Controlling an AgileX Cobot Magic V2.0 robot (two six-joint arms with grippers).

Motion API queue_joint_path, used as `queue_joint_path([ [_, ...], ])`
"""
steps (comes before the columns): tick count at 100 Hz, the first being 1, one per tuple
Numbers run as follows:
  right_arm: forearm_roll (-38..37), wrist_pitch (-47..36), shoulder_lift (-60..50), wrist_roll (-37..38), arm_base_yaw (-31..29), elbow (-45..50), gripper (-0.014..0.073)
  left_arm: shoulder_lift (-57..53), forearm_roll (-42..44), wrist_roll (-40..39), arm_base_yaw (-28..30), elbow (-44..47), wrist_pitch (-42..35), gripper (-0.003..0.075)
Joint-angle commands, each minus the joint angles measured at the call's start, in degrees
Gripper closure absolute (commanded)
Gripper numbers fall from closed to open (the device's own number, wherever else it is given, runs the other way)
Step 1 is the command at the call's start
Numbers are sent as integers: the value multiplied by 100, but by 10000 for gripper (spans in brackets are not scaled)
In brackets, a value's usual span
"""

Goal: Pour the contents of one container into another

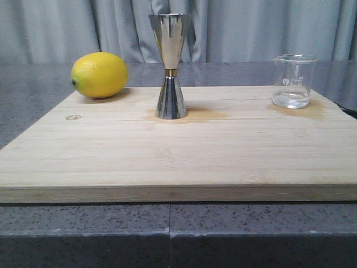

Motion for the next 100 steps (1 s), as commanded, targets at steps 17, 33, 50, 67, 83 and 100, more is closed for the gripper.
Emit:
queue_joint_path([
  [17,-150,-368,24,-61,2,-179,666,30,112,-64,-39,-131,-332,739],
  [33,-150,-368,24,-61,2,-179,666,50,148,-64,-55,-131,-319,739],
  [50,-150,-365,24,-61,2,-179,666,27,133,-64,-43,-131,-319,739],
  [67,-150,-355,24,-61,2,-179,666,-330,-258,315,631,239,-802,739],
  [83,-150,-355,24,-61,2,-179,666,-1175,-1811,2160,1748,1214,-2550,739],
  [100,-150,-355,24,-61,2,-179,666,-2129,-2768,2692,2373,2637,-4248,739],
])
